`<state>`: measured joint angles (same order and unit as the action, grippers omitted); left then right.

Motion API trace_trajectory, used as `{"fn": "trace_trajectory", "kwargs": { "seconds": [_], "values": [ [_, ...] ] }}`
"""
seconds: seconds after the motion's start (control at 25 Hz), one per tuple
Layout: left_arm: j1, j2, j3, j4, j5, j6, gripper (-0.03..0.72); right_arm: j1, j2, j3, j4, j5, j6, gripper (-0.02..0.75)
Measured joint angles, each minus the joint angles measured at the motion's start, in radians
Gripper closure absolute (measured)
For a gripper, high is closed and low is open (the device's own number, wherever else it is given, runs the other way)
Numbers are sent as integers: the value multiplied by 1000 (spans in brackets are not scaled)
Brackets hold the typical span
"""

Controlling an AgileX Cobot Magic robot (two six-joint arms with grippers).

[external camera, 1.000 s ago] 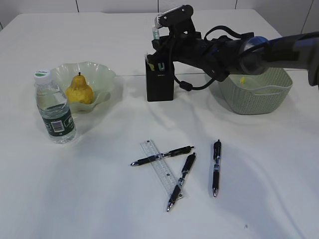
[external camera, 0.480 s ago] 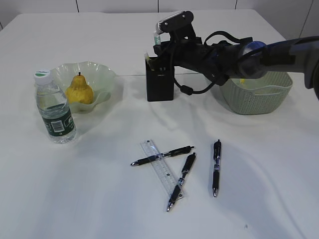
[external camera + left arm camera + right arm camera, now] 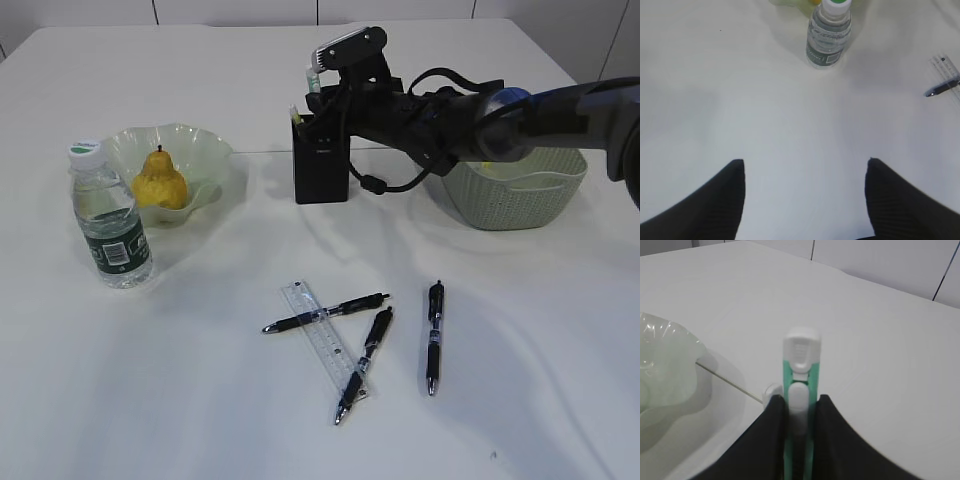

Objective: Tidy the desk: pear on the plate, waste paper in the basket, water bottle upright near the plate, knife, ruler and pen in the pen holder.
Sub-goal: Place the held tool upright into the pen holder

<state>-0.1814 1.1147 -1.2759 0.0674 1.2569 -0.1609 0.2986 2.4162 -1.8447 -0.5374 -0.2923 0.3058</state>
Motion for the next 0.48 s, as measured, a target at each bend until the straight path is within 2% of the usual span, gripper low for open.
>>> {"fn": "trace_trajectory", "kwargs": {
  "seconds": [0.12, 0.24, 0.48],
  "values": [
    [0, 0, 0, -1, 0, 0, 161, 0, 0, 0, 0, -2, 0, 586],
    [0, 0, 0, -2, 0, 0, 161, 0, 0, 0, 0, -2, 0, 540],
    [0, 0, 0, -2, 0, 0, 161, 0, 0, 0, 19, -2, 0, 327]
  ]
}}
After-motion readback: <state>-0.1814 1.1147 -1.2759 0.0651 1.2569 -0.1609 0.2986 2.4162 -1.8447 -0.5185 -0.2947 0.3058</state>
